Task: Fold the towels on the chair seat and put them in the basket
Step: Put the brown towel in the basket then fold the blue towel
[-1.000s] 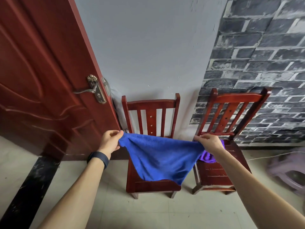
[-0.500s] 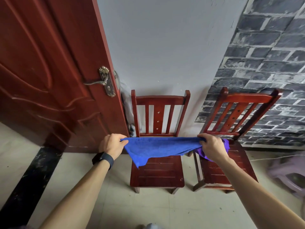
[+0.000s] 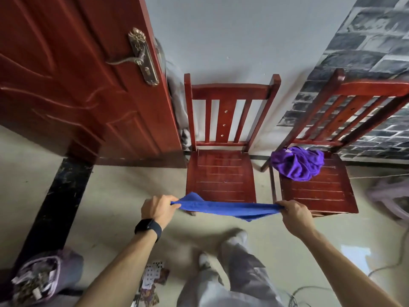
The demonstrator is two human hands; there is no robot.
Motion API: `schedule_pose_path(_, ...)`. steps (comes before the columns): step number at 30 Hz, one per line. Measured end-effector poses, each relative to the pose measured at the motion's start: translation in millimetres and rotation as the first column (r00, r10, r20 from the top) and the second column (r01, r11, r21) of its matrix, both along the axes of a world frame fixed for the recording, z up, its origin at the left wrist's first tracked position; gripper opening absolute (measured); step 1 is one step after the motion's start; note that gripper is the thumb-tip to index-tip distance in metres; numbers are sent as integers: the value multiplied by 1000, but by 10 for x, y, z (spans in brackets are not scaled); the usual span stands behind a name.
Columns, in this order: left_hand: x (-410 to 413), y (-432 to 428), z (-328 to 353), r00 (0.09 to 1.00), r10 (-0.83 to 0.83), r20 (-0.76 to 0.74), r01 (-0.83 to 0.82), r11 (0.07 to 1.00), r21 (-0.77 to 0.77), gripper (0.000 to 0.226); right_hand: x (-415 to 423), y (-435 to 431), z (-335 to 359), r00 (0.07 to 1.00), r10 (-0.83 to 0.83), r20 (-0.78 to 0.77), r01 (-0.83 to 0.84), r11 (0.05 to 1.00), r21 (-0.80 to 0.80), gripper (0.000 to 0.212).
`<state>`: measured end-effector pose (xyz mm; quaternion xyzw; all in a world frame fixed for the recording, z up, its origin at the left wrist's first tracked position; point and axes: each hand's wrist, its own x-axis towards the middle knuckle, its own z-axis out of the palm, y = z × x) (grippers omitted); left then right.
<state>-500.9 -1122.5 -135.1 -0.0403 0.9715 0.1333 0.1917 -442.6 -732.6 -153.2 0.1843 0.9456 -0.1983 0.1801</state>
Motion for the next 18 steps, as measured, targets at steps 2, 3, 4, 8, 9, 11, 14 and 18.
schedule_pose_path(2, -59, 39, -65, 998, -40, 42, 42, 998, -48, 20, -72, 40, -102, 998, 46, 39, -48, 998, 37, 29)
schedule_pose_path(3, -118, 56, -99, 998, -36, 60, 40, 997, -60, 20, -147, 66, -139, 997, 54, 53, -57, 997, 51, 29)
schedule_pose_path(4, -188, 72, -136, 997, -29, 72, 34, 997, -70, 21, -238, 93, -169, 996, 54, 72, -59, 996, 59, 29)
schedule_pose_path(8, -626, 164, -369, 995, -20, 101, 30, 994, -101, 26, -767, 206, -421, 993, 8, 118, -16, 997, 72, 30)
schedule_pose_path(9, -763, 200, -466, 995, -16, 98, 27, 993, -115, 29, -937, 225, -535, 992, -11, 126, 2, 998, 70, 30)
schedule_pose_path(11, -1042, 262, -719, 995, 10, 97, 1, 993, -122, 32, -1293, 250, -818, 988, -45, 148, 38, 998, 51, 30)
schedule_pose_path(14, -1446, 354, -1178, 989, 89, 120, -77, 992, -97, 31, -1744, 322, -1354, 959, -202, 200, 218, 974, -60, 32)
schedule_pose_path(18, -1907, 467, -1813, 950, 249, 188, -255, 967, 8, 22, -2181, 307, -1924, 900, -396, 183, 430, 877, -213, 32)
